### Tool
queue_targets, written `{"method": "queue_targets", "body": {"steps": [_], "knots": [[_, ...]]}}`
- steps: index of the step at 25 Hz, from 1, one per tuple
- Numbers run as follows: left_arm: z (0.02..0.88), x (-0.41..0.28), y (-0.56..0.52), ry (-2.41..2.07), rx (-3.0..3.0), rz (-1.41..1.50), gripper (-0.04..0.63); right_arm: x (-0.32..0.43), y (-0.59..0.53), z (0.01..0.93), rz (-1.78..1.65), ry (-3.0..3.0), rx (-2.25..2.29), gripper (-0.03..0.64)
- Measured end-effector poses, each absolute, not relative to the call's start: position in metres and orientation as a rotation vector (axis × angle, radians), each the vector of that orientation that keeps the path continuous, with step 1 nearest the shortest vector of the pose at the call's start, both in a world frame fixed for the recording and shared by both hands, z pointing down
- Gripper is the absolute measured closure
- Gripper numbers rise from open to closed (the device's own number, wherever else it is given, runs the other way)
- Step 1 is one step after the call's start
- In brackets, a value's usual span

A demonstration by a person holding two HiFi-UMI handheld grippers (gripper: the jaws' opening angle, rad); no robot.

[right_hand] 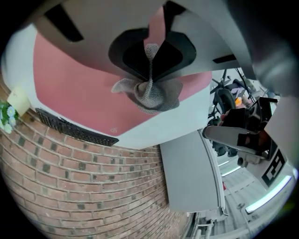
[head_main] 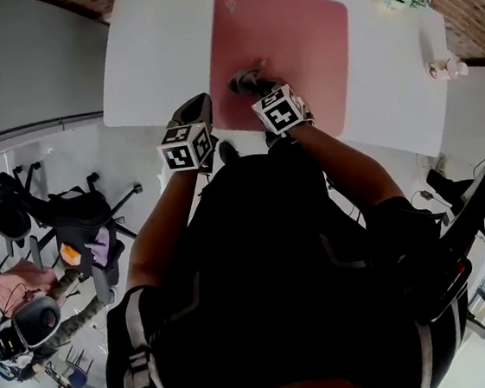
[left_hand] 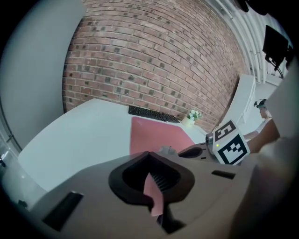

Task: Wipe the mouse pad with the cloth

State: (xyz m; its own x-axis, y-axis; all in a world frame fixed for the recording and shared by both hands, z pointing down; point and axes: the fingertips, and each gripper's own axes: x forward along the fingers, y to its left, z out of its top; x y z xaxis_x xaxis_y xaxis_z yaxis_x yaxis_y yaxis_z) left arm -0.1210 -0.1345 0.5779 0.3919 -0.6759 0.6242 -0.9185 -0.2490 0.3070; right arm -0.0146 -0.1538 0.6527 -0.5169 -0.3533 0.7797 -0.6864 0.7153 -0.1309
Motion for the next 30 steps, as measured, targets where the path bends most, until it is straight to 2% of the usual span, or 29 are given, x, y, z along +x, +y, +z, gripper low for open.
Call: {"method": "queue_targets", "body": {"steps": [16,30], "knots": [[0.585,-0.044,-0.146,-1.113,2.183,0.559,0.594,0.116,-0.145,0.659,0.702,-1.985,1.170,0.591],[0.579,-0.019,-0.164,-1.027,2.264,0.551,0.594,0.228,-0.123,0.669,0.771,-1.764,1.346,0.591]]}}
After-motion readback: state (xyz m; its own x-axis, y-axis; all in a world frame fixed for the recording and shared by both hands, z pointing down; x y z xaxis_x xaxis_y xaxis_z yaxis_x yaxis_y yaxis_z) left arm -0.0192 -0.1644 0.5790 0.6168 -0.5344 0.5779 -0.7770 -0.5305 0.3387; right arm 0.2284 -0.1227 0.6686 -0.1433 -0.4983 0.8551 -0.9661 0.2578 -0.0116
